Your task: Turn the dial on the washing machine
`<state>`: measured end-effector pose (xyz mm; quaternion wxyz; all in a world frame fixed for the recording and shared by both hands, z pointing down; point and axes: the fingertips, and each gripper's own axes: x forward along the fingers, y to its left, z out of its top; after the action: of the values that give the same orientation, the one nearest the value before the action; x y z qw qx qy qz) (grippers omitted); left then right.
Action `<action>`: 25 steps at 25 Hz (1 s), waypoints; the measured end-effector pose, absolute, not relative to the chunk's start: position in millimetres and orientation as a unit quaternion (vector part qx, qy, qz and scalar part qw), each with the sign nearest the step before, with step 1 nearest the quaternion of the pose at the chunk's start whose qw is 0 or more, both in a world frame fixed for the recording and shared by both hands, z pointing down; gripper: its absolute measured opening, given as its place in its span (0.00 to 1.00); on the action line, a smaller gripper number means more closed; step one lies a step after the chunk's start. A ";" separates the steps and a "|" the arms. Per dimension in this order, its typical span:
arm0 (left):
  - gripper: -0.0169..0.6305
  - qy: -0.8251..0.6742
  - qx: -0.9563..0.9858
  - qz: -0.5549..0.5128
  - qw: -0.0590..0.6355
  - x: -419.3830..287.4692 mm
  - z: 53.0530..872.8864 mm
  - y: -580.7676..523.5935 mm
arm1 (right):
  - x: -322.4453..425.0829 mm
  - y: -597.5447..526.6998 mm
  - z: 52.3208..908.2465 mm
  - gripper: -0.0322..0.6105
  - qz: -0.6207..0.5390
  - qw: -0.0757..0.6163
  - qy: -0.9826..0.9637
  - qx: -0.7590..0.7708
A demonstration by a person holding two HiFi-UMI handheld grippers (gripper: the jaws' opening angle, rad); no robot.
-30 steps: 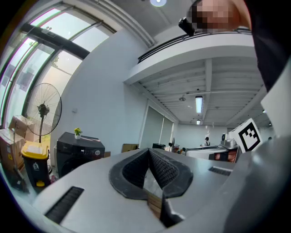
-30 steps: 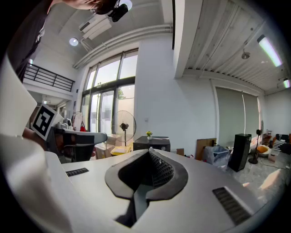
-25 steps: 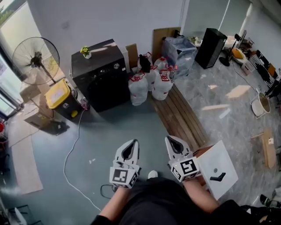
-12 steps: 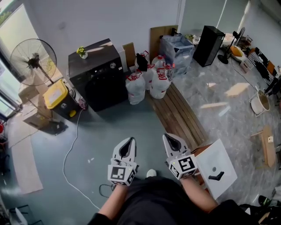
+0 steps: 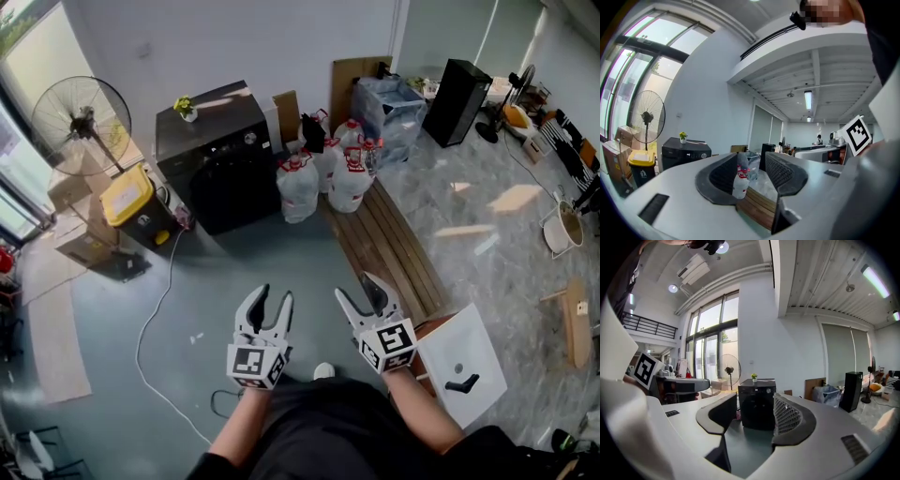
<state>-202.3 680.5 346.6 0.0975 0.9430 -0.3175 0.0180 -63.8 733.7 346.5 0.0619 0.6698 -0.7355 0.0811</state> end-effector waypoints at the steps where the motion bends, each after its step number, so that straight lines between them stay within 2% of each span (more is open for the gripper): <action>1: 0.28 -0.320 0.942 0.019 0.095 -202.2 346.5 680.8 | -63.2 733.3 346.7 0.39 0.082 0.060 -0.738 0.667; 7: 0.30 -0.338 0.937 0.018 0.083 -202.9 349.4 680.8 | -65.1 724.4 355.5 0.40 0.096 0.049 -0.753 0.649; 12: 0.30 -0.356 0.929 0.020 0.098 -205.3 353.2 657.4 | -68.9 700.6 359.8 0.40 0.106 0.046 -0.763 0.636; 25: 0.30 -0.344 0.932 0.019 0.110 -169.5 379.9 511.8 | -45.0 554.6 373.1 0.40 0.099 0.066 -0.762 0.637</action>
<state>-169.5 511.8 379.9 0.1099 0.9323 -0.3442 0.0194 -45.0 554.6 373.1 0.0662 0.6368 -0.7618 0.0987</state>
